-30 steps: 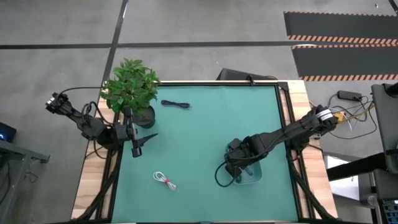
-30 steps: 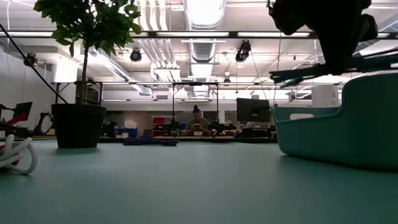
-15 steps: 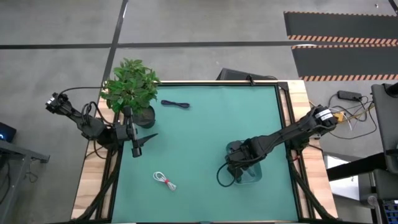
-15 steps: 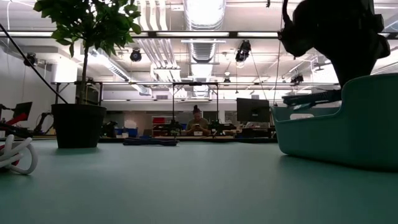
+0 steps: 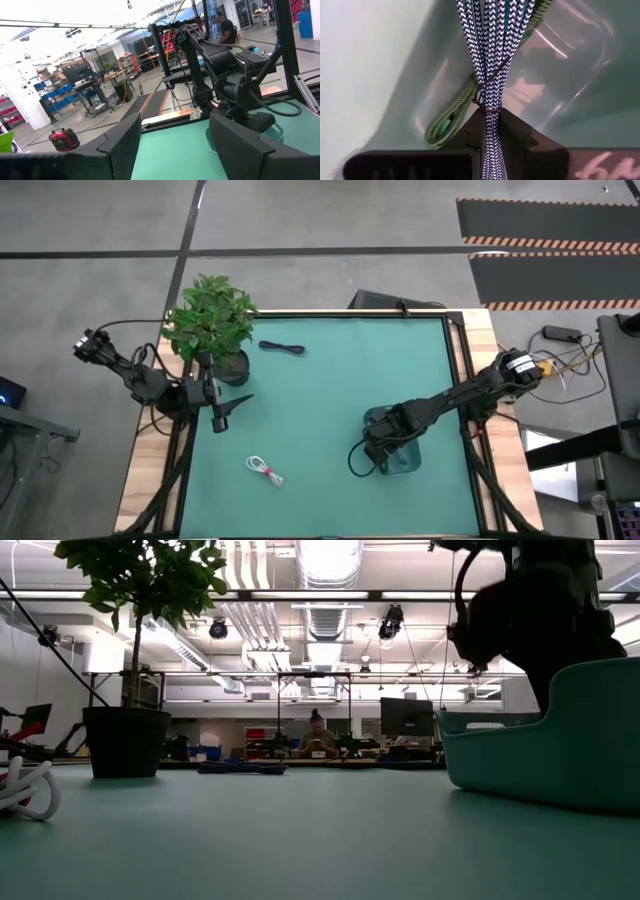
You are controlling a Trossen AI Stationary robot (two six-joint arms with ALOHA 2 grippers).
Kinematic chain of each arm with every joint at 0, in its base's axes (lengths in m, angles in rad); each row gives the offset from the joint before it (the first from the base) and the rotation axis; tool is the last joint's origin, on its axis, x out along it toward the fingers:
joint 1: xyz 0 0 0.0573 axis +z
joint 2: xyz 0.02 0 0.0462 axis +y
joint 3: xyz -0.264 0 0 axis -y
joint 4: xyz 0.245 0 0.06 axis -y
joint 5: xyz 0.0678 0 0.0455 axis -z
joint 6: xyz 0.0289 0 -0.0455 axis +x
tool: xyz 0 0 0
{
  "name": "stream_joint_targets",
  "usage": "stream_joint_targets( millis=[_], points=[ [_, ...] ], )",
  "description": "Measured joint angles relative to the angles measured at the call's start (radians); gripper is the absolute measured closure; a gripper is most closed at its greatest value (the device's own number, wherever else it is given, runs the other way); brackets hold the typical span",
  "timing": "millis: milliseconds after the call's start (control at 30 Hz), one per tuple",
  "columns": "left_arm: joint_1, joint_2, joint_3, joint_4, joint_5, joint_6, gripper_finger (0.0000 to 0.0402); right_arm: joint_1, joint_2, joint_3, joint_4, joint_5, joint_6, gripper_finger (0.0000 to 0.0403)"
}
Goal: Pick and place USB-C Cables
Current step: Put the blue charger cable into the blue bin
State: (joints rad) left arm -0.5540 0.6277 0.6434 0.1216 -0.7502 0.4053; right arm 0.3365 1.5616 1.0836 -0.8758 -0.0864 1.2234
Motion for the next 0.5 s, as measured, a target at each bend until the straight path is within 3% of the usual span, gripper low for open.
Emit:
stream_joint_targets(
  millis=[500],
  points=[
    [0.000,0.000,0.000,0.000,0.000,0.000,0.0180,-0.010,0.000,-0.018,0.003,0.006,-0.001,0.0374]
  ],
)
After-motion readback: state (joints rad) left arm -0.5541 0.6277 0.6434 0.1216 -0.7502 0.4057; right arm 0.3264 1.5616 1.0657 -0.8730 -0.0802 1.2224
